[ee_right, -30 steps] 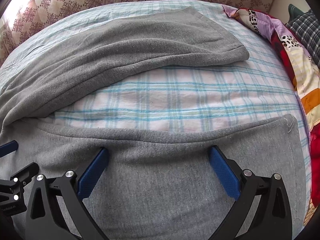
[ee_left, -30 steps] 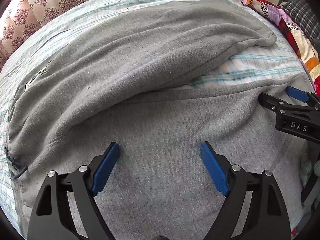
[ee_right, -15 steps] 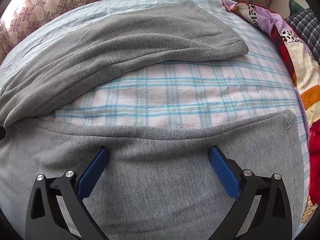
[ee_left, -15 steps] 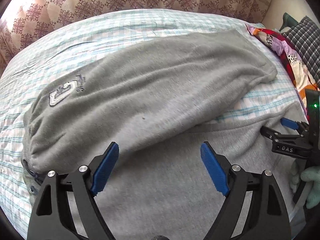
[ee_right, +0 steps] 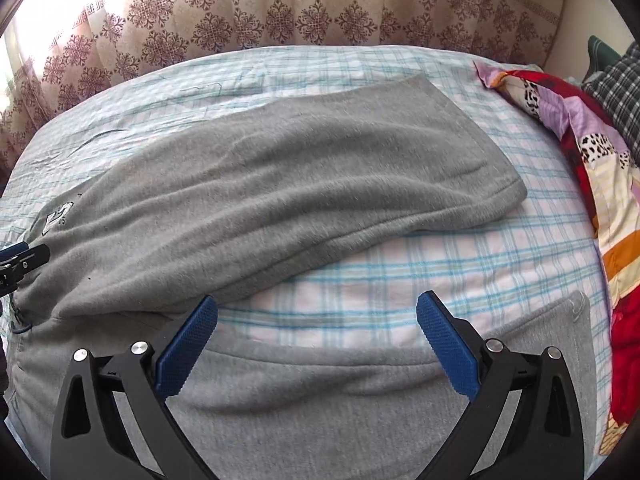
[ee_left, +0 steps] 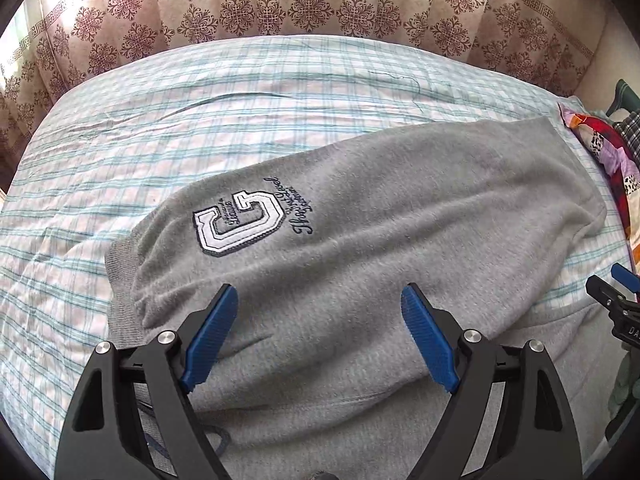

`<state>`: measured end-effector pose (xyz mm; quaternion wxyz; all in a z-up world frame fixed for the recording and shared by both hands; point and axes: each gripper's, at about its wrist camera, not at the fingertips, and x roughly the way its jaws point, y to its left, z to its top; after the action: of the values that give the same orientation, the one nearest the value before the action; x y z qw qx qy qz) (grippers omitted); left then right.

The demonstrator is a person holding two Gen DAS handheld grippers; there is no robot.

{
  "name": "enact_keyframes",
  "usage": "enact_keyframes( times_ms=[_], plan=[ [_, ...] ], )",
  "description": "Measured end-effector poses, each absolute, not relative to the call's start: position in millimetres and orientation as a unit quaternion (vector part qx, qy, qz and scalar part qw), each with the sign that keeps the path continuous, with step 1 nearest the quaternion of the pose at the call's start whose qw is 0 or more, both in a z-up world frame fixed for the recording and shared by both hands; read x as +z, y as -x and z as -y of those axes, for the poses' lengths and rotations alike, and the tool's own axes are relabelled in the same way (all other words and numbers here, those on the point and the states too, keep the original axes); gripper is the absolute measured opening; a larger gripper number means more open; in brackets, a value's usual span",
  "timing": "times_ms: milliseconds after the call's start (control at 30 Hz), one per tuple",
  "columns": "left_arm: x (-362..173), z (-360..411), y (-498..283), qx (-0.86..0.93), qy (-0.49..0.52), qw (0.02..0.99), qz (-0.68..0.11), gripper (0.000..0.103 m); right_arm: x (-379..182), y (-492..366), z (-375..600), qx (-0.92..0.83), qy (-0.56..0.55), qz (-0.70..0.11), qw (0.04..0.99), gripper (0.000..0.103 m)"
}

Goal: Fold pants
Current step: 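Grasp the cuff of the logo leg with the left tool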

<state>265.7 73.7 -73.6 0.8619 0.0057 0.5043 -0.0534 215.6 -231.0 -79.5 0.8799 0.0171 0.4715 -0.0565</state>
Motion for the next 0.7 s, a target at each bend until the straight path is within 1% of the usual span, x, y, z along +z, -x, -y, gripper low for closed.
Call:
enact_keyframes(
  times_ms=[333,700],
  plan=[
    [-77,-133,-308,-0.009,-0.003,0.865,-0.502,0.085,-81,-247,174,-0.003,0.003,-0.468,0.884,0.098],
    [-110,-193,-360,-0.011,0.02,0.844,-0.535,0.085,-101,-270,141,0.024,0.018,-0.488,0.872,0.098]
  ],
)
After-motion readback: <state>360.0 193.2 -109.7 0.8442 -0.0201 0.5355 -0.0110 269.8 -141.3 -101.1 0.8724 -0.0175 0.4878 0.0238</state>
